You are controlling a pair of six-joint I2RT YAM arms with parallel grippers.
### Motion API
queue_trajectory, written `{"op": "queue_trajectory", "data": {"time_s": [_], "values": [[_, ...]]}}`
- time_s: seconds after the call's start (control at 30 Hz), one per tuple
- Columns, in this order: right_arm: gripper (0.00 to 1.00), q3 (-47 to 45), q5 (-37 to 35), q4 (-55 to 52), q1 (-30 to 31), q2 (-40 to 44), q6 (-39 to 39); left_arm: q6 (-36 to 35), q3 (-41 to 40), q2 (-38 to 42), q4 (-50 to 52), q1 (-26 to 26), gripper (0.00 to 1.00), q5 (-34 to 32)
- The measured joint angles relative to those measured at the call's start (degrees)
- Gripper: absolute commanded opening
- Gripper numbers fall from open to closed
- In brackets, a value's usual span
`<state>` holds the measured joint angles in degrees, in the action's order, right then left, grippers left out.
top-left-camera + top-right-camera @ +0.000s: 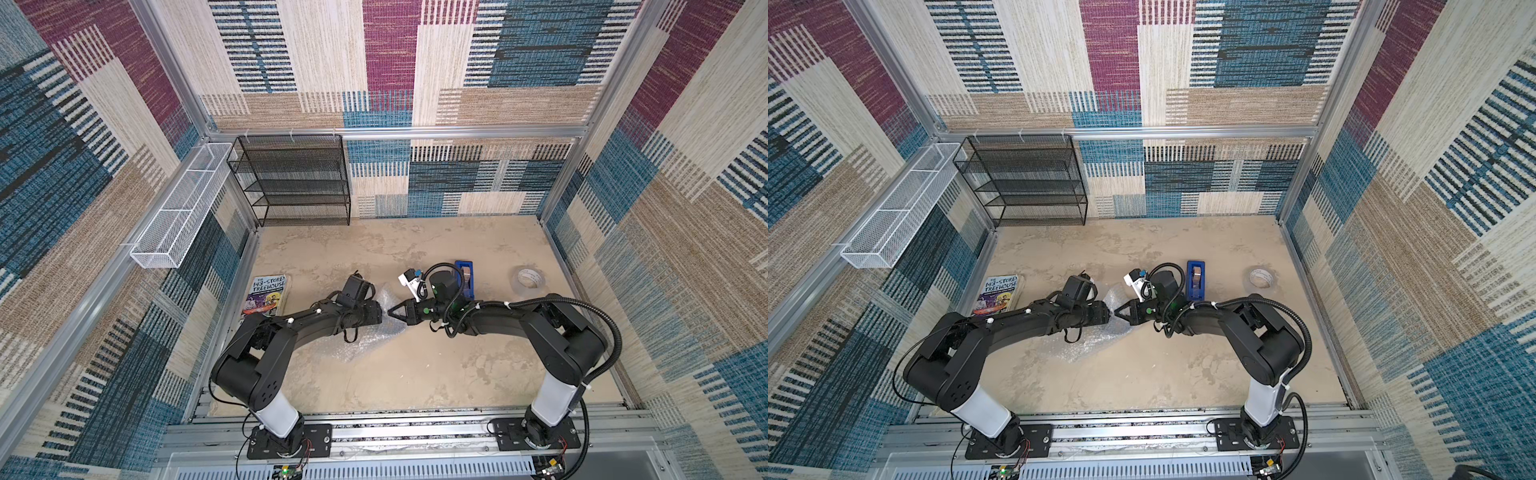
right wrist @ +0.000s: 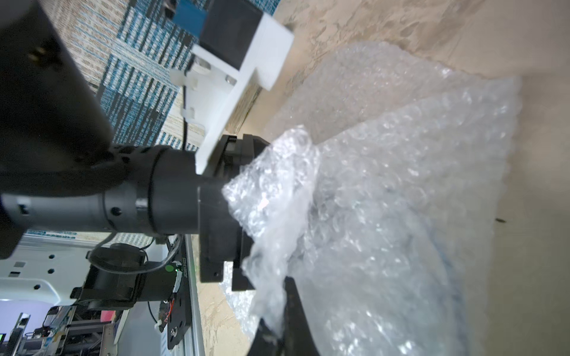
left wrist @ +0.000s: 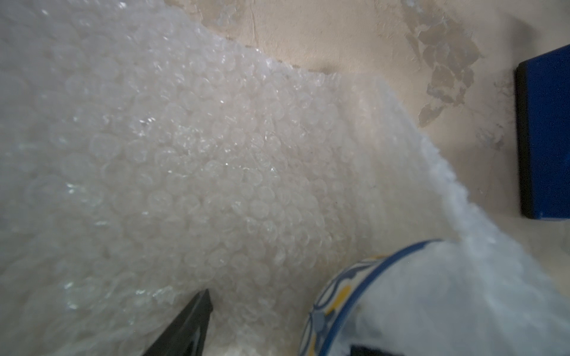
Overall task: Wrap bowls in bubble wrap
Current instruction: Wrap the bowl in bubble wrap.
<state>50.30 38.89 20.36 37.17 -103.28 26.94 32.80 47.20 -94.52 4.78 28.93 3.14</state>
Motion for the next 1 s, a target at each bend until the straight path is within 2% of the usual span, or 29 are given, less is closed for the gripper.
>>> {"op": "queue_trajectory", "data": {"time_s": [0.17, 0.5, 0.87, 1.0], "values": [[0.0, 5.73, -2.27, -8.85, 1.03, -2.91, -2.58, 0.04, 0.09, -0.09, -0.02, 0.0, 0.7, 0.02], [0.0, 14.62, -10.32, -24.68, 3.06, -7.13, -5.6, 0.2, -0.17, 2.16, 3.65, -0.31, 0.77, 0.02], [0.0, 18.16, -14.95, -30.53, 5.14, -8.96, -6.69, 0.17, -1.16, 12.24, 8.92, -1.51, 0.81, -3.02], [0.0, 18.67, -15.56, -31.28, 5.51, -9.01, -6.88, 0.17, -1.14, 12.52, 8.74, -1.55, 0.82, -2.86]]}}
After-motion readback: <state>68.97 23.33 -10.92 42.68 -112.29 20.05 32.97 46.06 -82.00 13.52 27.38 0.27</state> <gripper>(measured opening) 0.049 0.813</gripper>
